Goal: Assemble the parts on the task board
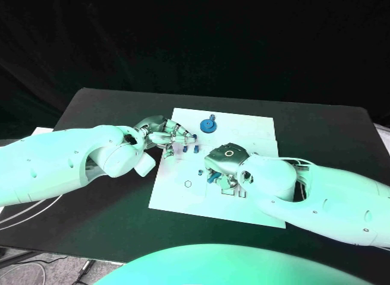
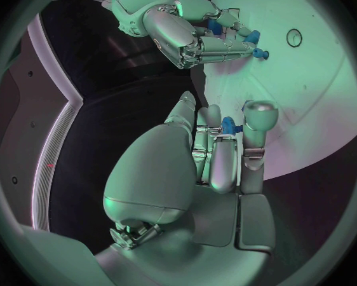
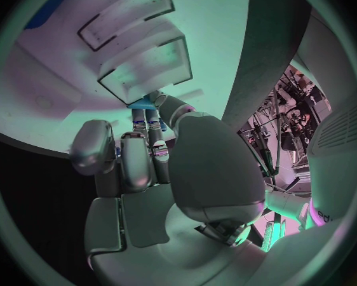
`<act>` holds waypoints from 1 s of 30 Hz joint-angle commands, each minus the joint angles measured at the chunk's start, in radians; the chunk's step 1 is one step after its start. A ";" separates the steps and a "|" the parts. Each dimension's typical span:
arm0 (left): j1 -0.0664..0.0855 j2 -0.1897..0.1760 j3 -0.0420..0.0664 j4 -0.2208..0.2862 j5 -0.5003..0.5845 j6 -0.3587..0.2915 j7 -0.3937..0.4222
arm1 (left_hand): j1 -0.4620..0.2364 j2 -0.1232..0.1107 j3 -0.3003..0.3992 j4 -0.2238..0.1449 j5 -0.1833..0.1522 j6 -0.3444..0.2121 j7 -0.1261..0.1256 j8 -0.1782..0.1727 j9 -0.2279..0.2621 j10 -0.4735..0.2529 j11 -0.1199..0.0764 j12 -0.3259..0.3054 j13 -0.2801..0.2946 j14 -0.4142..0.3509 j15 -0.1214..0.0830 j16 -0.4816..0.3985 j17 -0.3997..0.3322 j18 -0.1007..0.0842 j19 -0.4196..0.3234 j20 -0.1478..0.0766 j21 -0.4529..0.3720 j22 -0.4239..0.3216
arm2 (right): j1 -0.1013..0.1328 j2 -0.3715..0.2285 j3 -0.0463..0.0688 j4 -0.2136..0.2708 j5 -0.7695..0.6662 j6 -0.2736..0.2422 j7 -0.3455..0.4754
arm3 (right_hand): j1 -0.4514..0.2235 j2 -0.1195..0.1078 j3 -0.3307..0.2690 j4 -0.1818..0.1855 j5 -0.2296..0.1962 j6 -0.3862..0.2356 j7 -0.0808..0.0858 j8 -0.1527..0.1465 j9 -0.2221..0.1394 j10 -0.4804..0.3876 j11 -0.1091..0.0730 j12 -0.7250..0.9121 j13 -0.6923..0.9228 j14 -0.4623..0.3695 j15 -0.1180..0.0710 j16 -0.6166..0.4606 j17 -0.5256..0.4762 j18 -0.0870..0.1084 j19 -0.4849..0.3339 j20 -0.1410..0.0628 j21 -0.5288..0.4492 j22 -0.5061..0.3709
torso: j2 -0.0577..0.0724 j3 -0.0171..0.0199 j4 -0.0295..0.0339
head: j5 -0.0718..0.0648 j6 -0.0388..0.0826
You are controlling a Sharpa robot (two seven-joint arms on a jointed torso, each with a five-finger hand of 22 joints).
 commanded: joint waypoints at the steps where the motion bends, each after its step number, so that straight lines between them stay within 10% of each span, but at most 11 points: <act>1: -0.001 0.002 0.001 0.003 0.009 0.021 0.008 | 0.011 0.000 -0.002 -0.004 0.003 -0.008 0.002 -0.002 -0.001 -0.009 0.000 -0.005 -0.001 -0.003 0.003 -0.005 -0.001 0.000 -0.005 0.003 -0.005 -0.001 | -0.006 -0.013 -0.003 0.007 0.014 -0.097 0.038 | -0.015 0.011 0.013 0.008 0.004 -0.001 0.007 -0.004 0.008 0.032 -0.024 -0.008 0.001 0.037 0.007 0.001 -0.003 0.006 0.006 0.003 0.006 0.002 | 0.000 0.0001 -0.0001 | 0.002 0.000; 15: -0.001 0.002 0.001 0.000 0.009 0.029 0.006 | 0.014 0.001 -0.002 -0.004 0.003 -0.010 0.003 -0.004 -0.004 -0.010 0.001 -0.009 -0.005 -0.004 0.004 -0.006 -0.004 0.000 -0.006 0.003 -0.009 -0.002 | -0.001 -0.063 0.002 0.041 0.077 -0.229 0.083 | -0.041 0.000 0.018 0.019 -0.006 -0.004 0.008 -0.009 0.014 0.037 -0.021 -0.026 0.001 0.036 0.010 0.000 -0.003 0.006 0.007 0.008 0.007 0.003 | -0.001 0.0000 -0.0007 | 0.003 0.000; 30: -0.001 0.003 0.000 0.001 0.009 0.040 0.000 | 0.015 0.001 -0.003 -0.004 0.003 -0.012 0.004 -0.005 -0.005 -0.010 0.002 -0.011 -0.008 -0.004 0.005 -0.007 -0.005 0.000 -0.006 0.004 -0.010 -0.002 | 0.000 -0.044 0.003 0.012 0.078 -0.211 0.007 | -0.058 -0.014 0.021 0.029 -0.028 -0.009 0.010 -0.015 0.017 0.038 -0.019 -0.042 0.002 0.036 0.012 0.000 -0.003 0.007 0.006 0.011 0.005 0.001 | 0.001 -0.0014 -0.0002 | -0.002 0.000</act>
